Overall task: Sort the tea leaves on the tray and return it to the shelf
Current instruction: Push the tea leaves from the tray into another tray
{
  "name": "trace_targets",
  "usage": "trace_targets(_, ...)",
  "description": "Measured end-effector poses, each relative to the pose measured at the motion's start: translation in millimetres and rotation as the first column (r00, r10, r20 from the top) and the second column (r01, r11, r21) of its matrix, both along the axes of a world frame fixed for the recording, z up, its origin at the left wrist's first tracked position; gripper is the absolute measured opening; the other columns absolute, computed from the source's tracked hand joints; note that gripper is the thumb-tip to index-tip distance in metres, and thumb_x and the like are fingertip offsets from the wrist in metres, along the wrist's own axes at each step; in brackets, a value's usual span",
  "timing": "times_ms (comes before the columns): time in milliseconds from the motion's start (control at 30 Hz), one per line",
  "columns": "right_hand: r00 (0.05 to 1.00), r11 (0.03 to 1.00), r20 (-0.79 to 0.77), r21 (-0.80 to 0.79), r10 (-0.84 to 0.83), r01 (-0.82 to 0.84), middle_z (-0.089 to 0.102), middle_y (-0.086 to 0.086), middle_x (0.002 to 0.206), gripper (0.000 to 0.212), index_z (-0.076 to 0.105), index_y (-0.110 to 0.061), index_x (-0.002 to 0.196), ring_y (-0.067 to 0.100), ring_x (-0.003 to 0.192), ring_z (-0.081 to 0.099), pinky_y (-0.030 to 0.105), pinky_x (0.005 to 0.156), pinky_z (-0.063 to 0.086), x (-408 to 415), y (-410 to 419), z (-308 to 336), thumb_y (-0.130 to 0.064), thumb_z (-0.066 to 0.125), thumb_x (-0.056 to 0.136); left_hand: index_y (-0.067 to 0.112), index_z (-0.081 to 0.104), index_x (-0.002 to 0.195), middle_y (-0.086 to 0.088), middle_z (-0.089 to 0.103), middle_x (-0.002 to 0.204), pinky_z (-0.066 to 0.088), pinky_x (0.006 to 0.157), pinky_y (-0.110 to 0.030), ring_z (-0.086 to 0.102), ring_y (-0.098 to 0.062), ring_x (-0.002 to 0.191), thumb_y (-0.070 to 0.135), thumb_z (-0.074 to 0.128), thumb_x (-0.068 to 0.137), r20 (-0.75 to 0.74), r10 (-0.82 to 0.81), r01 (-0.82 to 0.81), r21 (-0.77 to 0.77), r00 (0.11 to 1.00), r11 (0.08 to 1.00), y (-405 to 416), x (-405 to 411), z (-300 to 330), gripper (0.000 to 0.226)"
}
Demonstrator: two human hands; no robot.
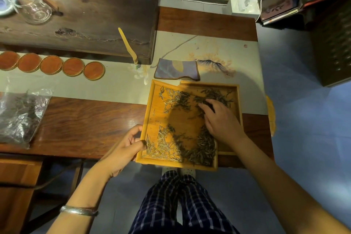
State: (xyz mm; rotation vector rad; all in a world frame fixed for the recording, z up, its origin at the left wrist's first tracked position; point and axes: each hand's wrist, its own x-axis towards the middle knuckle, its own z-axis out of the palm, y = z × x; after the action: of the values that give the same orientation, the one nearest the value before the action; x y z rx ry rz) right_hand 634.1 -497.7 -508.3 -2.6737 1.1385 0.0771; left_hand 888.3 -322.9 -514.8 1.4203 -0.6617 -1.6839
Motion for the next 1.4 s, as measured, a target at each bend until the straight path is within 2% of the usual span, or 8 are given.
trace_targets(67, 1.000, 1.000, -0.012, 0.010, -0.026, 0.026, 0.051, 0.024, 0.132, 0.042, 0.051, -0.006, 0.133, 0.037, 0.120, 0.051, 0.047, 0.094, 0.049, -3, -4, 1, -0.009, 0.055, 0.091, 0.023, 0.063, 0.113, -0.012, 0.075, 0.103, 0.056, 0.077, -0.026, 0.068, -0.025, 0.090, 0.017, 0.062, 0.069, -0.009, -0.002, 0.002, 0.004, 1.000, 1.000, -1, 0, 0, 0.044)
trace_targets(200, 0.993, 0.996, 0.086, -0.025, -0.080, 0.082, 0.055, 0.022, 0.126, 0.037, 0.055, -0.005, 0.129, 0.035, 0.115, 0.054, 0.047, 0.090, 0.051, 2, -2, 10, -0.010, 0.054, 0.091, 0.015, 0.057, 0.122, -0.030, 0.067, 0.111, 0.052, 0.084, -0.048, 0.062, -0.036, 0.090, 0.010, 0.060, 0.073, 0.018, -0.009, 0.008, 0.022, 1.000, 1.000, -1, 1, -4, 0.049)
trace_targets(333, 0.972, 0.997, 0.224, -0.017, 0.073, -0.072, 0.052, 0.018, 0.134, 0.039, 0.053, -0.011, 0.132, 0.032, 0.124, 0.048, 0.048, 0.107, 0.038, 39, 15, 22, -0.024, 0.051, 0.095, 0.007, 0.055, 0.123, -0.027, 0.070, 0.109, 0.058, 0.080, -0.043, 0.068, -0.035, 0.091, 0.004, 0.056, 0.075, 0.003, -0.002, 0.002, 0.028, 1.000, 1.000, -1, 0, -4, 0.048)
trace_targets(533, 0.977, 0.981, 0.100, 0.035, 0.188, -0.193, 0.029, 0.015, 0.153, 0.049, 0.036, -0.017, 0.145, 0.030, 0.141, 0.025, 0.046, 0.117, 0.016, 80, 23, 18, -0.033, 0.041, 0.099, 0.015, 0.061, 0.114, -0.019, 0.074, 0.103, 0.061, 0.073, -0.036, 0.071, -0.029, 0.087, 0.017, 0.064, 0.066, -0.034, 0.018, -0.017, 0.012, 0.999, 1.000, -1, -2, -2, 0.048)
trace_targets(833, 0.993, 0.992, 0.025, 0.029, 0.120, -0.120, 0.050, 0.019, 0.135, 0.044, 0.048, -0.007, 0.135, 0.032, 0.123, 0.049, 0.043, 0.101, 0.046, 15, 9, 2, -0.025, 0.050, 0.095, 0.013, 0.059, 0.118, -0.006, 0.076, 0.097, 0.059, 0.064, -0.026, 0.072, -0.018, 0.079, 0.017, 0.062, 0.070, 0.000, 0.024, -0.024, 0.029, 1.000, 0.999, 0, 0, -1, 0.049)
trace_targets(1067, 0.999, 0.998, 0.011, 0.061, 0.032, -0.032, 0.044, 0.018, 0.141, 0.045, 0.046, -0.015, 0.139, 0.031, 0.129, 0.043, 0.044, 0.102, 0.043, -9, -8, 21, -0.033, 0.046, 0.097, 0.020, 0.063, 0.114, -0.014, 0.074, 0.103, 0.060, 0.068, -0.031, 0.070, -0.024, 0.084, 0.022, 0.063, 0.069, 0.001, 0.025, -0.025, 0.039, 1.000, 0.999, -3, -2, 1, 0.045)
trace_targets(1167, 0.990, 0.986, 0.057, 0.097, 0.132, -0.137, 0.044, 0.015, 0.142, 0.054, 0.045, -0.018, 0.138, 0.028, 0.128, 0.044, 0.042, 0.102, 0.043, -9, 11, 37, -0.048, 0.041, 0.094, 0.016, 0.060, 0.120, -0.035, 0.062, 0.111, 0.049, 0.076, -0.044, 0.058, -0.037, 0.088, 0.023, 0.064, 0.069, 0.021, 0.035, -0.036, 0.044, 0.999, 0.998, -5, -1, 0, 0.051)
trace_targets(1400, 0.938, 0.927, 0.018, 0.146, 0.347, -0.346, 0.035, 0.025, 0.147, 0.062, 0.041, -0.028, 0.143, 0.037, 0.131, 0.040, 0.050, 0.109, 0.032, -14, 45, 31, -0.058, 0.047, 0.090, 0.022, 0.063, 0.117, -0.032, 0.063, 0.115, 0.047, 0.086, -0.049, 0.058, -0.039, 0.091, 0.023, 0.064, 0.069, 0.015, 0.034, -0.034, 0.038, 0.999, 0.999, -7, 1, 3, 0.048)
